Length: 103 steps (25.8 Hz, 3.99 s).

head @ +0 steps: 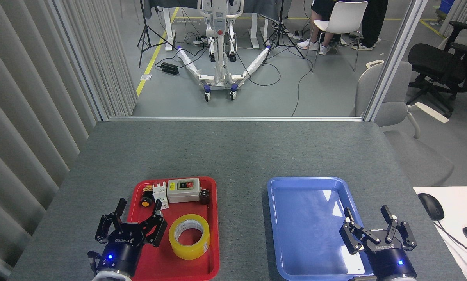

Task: Place and move tape with both arms
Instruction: 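Move the left gripper down toward the yellow tape roll in the red tray, then grasp the yellow tape roll's rim with the left gripper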

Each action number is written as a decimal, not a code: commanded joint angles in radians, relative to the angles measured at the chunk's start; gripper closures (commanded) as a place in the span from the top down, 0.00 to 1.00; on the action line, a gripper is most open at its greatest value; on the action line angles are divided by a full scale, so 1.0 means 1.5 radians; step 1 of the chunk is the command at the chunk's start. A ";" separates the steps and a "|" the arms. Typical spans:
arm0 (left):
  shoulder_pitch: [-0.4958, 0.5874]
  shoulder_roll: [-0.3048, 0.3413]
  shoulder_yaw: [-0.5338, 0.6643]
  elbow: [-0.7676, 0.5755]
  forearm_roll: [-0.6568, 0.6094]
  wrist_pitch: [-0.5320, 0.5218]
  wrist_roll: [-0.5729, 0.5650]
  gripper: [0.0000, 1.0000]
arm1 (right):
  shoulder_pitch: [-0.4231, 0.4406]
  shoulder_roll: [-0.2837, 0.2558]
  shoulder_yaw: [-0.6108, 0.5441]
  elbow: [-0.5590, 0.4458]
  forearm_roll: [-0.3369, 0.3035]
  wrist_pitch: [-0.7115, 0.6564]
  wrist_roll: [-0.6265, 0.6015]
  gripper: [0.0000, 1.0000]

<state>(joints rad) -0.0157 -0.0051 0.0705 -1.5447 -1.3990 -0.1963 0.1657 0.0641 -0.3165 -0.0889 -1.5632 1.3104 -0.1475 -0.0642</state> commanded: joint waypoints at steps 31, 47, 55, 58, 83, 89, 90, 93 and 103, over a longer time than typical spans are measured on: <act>-0.130 -0.030 -0.036 -0.033 0.003 0.165 -0.707 1.00 | 0.020 0.037 0.001 -0.071 0.057 0.006 0.001 1.00; -0.171 -0.029 -0.079 0.047 0.001 0.193 -0.832 1.00 | 0.022 0.030 0.000 -0.064 0.057 0.006 0.000 1.00; -0.182 -0.029 -0.091 0.081 -0.006 0.230 -0.831 1.00 | 0.022 0.030 -0.009 -0.061 0.056 0.006 0.000 1.00; -0.182 -0.026 -0.093 0.085 -0.007 0.226 -0.830 1.00 | 0.022 0.030 -0.008 -0.060 0.056 0.006 0.000 1.00; -0.212 -0.012 -0.127 0.149 -0.016 0.220 -0.831 1.00 | 0.025 0.032 -0.005 -0.059 0.056 0.005 -0.001 1.00; -0.230 -0.012 -0.146 0.201 -0.016 0.270 -0.828 1.00 | 0.028 0.032 -0.005 -0.060 0.057 0.005 0.000 1.00; -0.232 -0.011 -0.151 0.202 -0.016 0.278 -0.828 1.00 | 0.028 0.032 -0.005 -0.060 0.057 0.005 0.001 1.00; -0.233 -0.011 -0.154 0.202 -0.016 0.281 -0.821 1.00 | 0.028 0.031 -0.005 -0.060 0.056 0.005 0.001 1.00; -0.233 -0.008 -0.155 0.207 -0.021 0.286 -0.775 0.80 | 0.033 0.030 0.000 -0.064 0.048 0.019 0.007 1.00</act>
<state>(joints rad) -0.3651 -0.0186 -0.1623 -1.2355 -1.4286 0.2332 -1.0038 0.1116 -0.2701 -0.0912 -1.6607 1.3839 -0.1317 -0.0576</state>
